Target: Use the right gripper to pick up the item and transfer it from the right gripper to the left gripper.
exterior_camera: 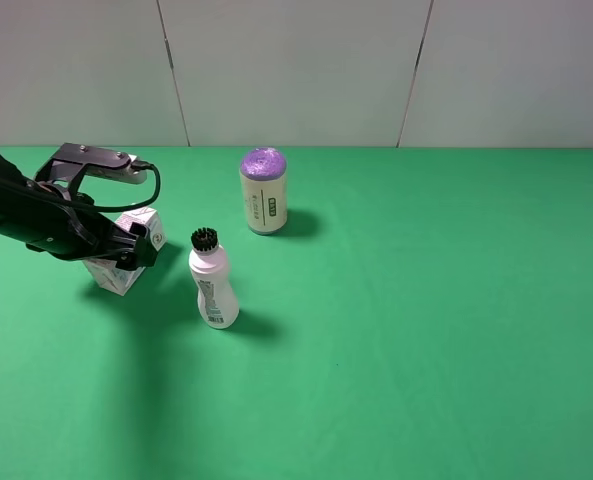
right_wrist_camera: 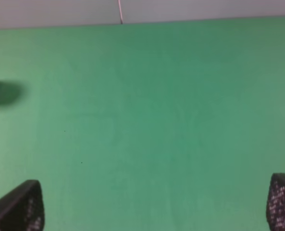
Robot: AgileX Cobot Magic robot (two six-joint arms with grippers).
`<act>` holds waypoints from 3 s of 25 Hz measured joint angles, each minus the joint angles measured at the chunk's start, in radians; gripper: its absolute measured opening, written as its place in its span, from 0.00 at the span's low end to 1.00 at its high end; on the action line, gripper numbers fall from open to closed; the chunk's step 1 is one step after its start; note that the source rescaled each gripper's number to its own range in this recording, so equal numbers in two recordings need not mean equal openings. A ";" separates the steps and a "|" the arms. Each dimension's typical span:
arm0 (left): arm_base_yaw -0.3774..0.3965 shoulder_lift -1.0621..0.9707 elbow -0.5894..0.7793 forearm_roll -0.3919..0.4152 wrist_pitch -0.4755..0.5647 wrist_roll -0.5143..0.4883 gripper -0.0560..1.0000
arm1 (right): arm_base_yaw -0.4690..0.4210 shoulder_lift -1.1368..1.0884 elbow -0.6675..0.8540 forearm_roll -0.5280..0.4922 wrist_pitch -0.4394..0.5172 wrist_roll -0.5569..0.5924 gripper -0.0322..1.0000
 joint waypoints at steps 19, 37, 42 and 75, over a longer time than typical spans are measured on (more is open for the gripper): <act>0.000 -0.362 -0.002 0.025 0.219 0.000 1.00 | 0.000 0.000 0.000 0.000 0.000 0.000 1.00; 0.000 -0.949 -0.116 0.522 0.746 -0.400 1.00 | 0.000 0.000 0.000 0.000 0.000 0.000 1.00; 0.000 -1.074 -0.149 0.582 0.938 -0.479 1.00 | 0.000 0.000 0.000 0.000 0.000 0.000 1.00; 0.000 -1.621 0.141 0.453 1.071 -0.514 0.99 | 0.000 0.000 0.000 0.000 0.000 0.000 1.00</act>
